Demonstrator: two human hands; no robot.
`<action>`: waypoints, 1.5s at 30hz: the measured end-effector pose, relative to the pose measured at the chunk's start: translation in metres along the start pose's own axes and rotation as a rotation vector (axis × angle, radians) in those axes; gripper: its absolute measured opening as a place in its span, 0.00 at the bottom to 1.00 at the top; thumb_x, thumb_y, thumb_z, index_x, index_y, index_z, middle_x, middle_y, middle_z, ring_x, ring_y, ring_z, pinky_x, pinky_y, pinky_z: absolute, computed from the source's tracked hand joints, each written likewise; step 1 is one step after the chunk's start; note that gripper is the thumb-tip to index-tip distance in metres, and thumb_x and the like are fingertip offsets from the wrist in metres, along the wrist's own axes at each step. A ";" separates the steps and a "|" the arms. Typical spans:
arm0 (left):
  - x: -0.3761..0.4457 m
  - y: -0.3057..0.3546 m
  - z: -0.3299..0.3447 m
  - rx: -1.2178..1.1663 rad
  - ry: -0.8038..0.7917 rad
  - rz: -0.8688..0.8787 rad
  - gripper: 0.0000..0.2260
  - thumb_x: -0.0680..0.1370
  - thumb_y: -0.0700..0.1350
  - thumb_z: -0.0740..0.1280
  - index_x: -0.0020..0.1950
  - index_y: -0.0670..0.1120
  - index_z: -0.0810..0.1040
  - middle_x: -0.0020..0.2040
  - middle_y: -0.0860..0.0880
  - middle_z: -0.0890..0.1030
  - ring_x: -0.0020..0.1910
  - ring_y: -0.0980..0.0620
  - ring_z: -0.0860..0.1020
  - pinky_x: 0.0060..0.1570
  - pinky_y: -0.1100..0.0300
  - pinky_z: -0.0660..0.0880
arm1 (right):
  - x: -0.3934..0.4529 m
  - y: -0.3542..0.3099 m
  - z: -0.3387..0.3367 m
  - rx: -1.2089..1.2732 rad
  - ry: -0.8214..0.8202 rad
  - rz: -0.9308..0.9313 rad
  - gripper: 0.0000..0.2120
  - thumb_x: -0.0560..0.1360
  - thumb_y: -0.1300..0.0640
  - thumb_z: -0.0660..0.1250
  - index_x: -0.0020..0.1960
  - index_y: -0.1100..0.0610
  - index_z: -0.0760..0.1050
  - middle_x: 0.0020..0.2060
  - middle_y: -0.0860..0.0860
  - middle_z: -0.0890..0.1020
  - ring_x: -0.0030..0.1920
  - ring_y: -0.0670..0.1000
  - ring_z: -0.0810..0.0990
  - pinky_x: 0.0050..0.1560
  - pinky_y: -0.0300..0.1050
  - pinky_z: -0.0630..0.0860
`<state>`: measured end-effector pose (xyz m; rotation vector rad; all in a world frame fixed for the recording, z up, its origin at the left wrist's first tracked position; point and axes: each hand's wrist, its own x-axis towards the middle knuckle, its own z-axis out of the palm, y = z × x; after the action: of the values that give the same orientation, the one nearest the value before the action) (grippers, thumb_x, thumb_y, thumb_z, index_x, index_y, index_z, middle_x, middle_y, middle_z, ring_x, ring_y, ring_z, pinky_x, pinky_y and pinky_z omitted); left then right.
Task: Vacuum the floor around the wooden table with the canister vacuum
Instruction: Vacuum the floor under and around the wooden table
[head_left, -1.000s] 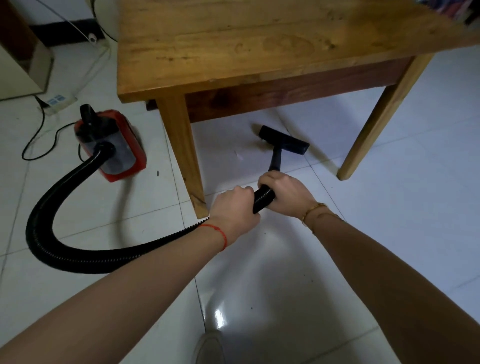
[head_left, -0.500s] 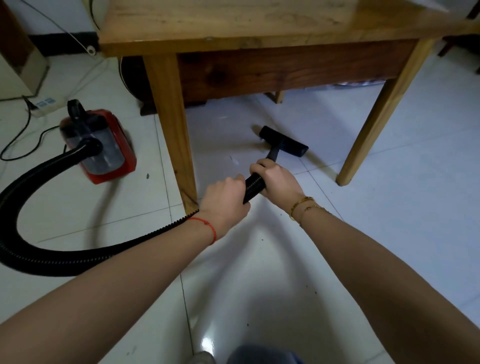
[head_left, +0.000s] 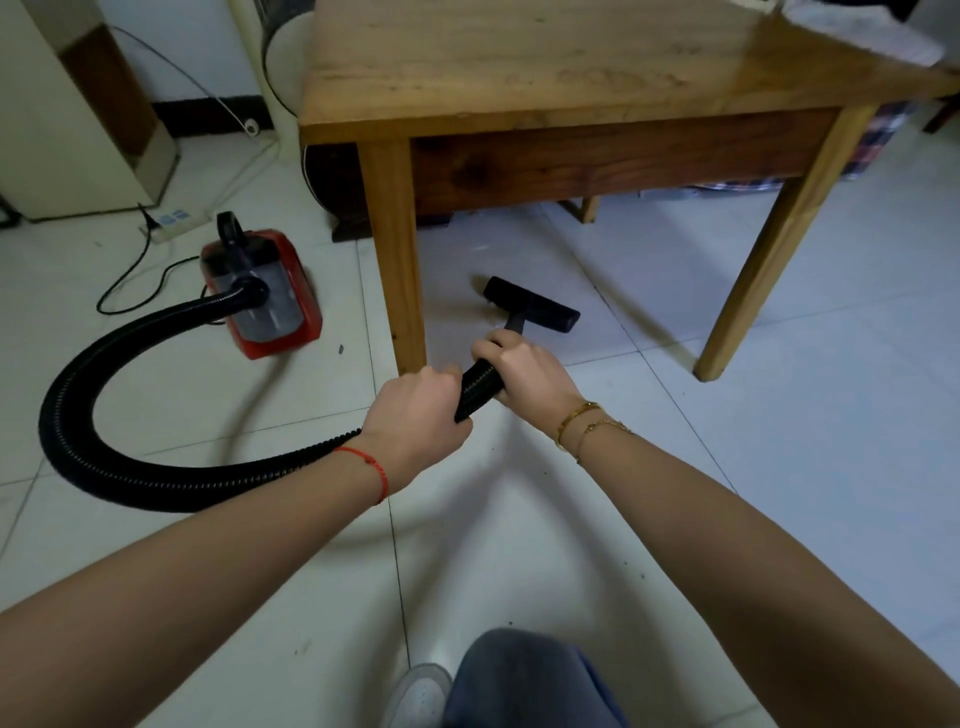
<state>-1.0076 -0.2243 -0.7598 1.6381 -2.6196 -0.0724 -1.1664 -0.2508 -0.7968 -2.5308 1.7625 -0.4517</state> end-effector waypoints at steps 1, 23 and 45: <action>-0.004 -0.002 -0.001 0.012 0.007 -0.001 0.08 0.75 0.48 0.64 0.49 0.46 0.68 0.35 0.49 0.71 0.32 0.46 0.71 0.32 0.58 0.66 | -0.001 -0.005 -0.001 -0.003 0.001 -0.006 0.10 0.71 0.65 0.69 0.50 0.61 0.73 0.48 0.58 0.76 0.46 0.59 0.75 0.38 0.48 0.74; 0.011 0.015 0.006 0.014 -0.028 0.022 0.08 0.75 0.48 0.63 0.49 0.47 0.68 0.34 0.51 0.69 0.32 0.47 0.72 0.32 0.58 0.69 | -0.008 0.019 0.005 0.006 -0.005 0.036 0.08 0.70 0.65 0.68 0.49 0.61 0.73 0.48 0.58 0.77 0.45 0.60 0.77 0.37 0.48 0.73; 0.196 0.059 0.071 -0.095 -0.012 0.084 0.07 0.76 0.41 0.62 0.53 0.43 0.70 0.39 0.47 0.73 0.32 0.47 0.70 0.32 0.57 0.65 | 0.062 0.178 0.037 -0.073 -0.084 0.346 0.14 0.74 0.60 0.67 0.58 0.58 0.73 0.58 0.54 0.74 0.57 0.56 0.74 0.47 0.52 0.78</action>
<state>-1.1508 -0.3743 -0.8235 1.5009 -2.6456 -0.2009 -1.3000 -0.3774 -0.8513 -2.1806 2.1576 -0.2650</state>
